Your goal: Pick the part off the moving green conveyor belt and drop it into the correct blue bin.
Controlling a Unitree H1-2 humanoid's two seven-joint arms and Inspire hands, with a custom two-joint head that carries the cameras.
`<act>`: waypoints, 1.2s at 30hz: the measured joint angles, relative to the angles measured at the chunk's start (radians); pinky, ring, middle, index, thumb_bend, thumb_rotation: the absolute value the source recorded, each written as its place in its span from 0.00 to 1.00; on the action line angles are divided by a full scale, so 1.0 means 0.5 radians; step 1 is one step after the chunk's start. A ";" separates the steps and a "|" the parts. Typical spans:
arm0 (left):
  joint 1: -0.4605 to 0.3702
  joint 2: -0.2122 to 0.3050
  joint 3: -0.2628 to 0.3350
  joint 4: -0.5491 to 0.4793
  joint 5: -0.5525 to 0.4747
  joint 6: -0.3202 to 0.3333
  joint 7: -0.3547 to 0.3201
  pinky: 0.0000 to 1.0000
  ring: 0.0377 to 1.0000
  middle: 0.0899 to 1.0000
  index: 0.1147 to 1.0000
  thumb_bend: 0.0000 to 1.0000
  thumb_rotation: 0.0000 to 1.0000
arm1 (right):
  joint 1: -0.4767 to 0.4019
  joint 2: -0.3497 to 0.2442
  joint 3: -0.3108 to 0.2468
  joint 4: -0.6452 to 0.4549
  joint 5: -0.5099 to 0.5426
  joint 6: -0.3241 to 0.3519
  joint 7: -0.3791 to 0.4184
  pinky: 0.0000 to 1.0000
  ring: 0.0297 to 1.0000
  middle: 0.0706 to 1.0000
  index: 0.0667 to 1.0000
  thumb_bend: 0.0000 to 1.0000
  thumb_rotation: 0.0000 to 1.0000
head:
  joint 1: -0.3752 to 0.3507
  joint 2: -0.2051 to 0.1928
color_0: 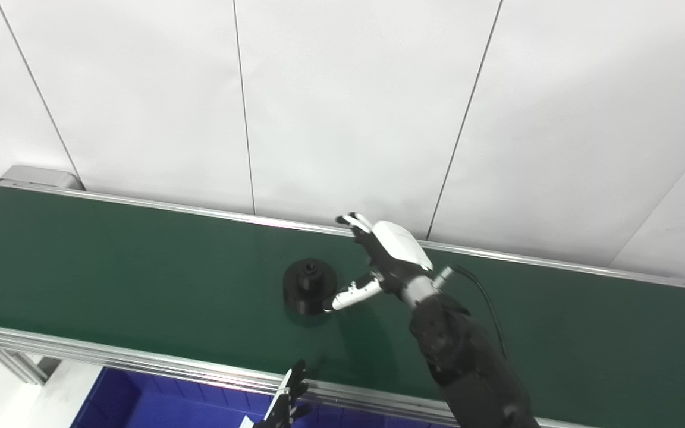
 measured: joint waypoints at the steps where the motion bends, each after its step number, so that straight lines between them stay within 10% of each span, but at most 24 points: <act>1: 0.002 0.000 -0.002 0.003 0.001 -0.001 0.001 0.87 0.99 1.00 1.00 0.74 0.92 | -0.038 -0.005 0.047 0.051 -0.034 0.000 0.000 0.57 0.82 0.97 0.91 1.00 0.22 | 0.000 0.000; 16: 0.003 -0.009 -0.025 0.024 0.008 -0.037 0.004 0.91 1.00 1.00 1.00 0.73 0.92 | -0.268 -0.081 0.418 0.503 -0.240 -0.003 0.061 0.55 0.76 0.88 0.85 1.00 0.25 | 0.018 0.015; 19: 0.010 -0.009 -0.024 0.008 0.008 -0.037 0.004 0.91 1.00 1.00 1.00 0.73 0.93 | -0.299 -0.108 0.505 0.517 -0.327 -0.001 0.149 0.44 0.55 0.67 0.74 1.00 0.24 | 0.003 0.028; 23: 0.012 -0.009 -0.025 -0.019 0.006 -0.031 0.003 0.90 1.00 1.00 1.00 0.73 0.93 | -0.405 -0.157 0.631 0.518 -0.473 0.017 0.337 0.32 0.38 0.43 0.52 0.62 0.04 | -0.009 0.034; 36: 0.024 0.001 -0.021 -0.020 -0.033 -0.024 -0.022 0.90 1.00 1.00 1.00 0.73 0.92 | -0.397 -0.195 0.612 0.456 -0.573 0.087 0.462 0.44 0.54 0.47 0.44 0.53 0.00 | -0.055 0.055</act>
